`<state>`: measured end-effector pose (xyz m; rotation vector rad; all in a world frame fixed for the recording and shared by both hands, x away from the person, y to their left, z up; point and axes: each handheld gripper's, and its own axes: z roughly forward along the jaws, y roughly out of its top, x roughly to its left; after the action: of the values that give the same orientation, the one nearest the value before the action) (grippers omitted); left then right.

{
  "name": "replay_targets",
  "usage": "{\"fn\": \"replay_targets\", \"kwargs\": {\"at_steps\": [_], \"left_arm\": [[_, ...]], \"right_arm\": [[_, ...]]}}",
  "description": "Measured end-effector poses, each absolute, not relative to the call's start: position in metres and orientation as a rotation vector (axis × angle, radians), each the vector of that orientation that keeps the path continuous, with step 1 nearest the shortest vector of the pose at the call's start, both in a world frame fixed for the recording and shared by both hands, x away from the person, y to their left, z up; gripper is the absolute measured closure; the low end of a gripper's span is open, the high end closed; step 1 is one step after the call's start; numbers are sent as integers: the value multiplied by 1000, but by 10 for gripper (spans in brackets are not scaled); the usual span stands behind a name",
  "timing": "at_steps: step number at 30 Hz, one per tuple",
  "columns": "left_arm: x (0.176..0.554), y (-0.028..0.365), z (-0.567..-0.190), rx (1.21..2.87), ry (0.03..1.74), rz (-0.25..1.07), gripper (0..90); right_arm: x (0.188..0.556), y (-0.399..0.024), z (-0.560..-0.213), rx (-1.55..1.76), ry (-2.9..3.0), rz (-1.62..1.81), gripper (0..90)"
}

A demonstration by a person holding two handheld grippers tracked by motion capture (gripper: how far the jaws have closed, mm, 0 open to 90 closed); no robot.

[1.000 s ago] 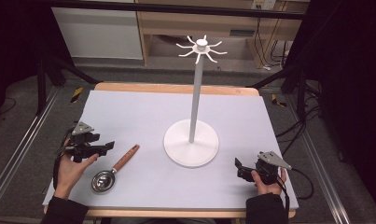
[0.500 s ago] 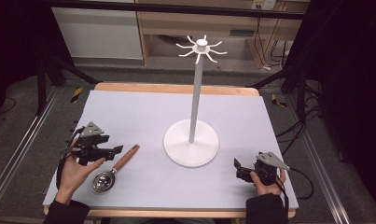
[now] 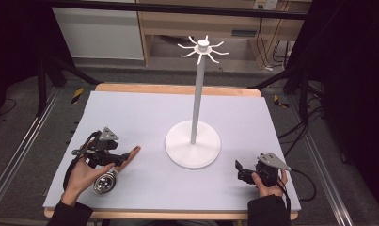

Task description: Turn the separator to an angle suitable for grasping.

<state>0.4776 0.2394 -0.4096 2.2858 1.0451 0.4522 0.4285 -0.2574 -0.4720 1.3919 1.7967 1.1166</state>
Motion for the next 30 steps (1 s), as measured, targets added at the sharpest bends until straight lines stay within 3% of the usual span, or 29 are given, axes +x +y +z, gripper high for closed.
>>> {"fn": "replay_targets", "kwargs": {"at_steps": [30], "left_arm": [[509,220,-431,2500,1083,305,575]], "right_arm": [[432,-256,-473,1389,1845,1111,18]]}}
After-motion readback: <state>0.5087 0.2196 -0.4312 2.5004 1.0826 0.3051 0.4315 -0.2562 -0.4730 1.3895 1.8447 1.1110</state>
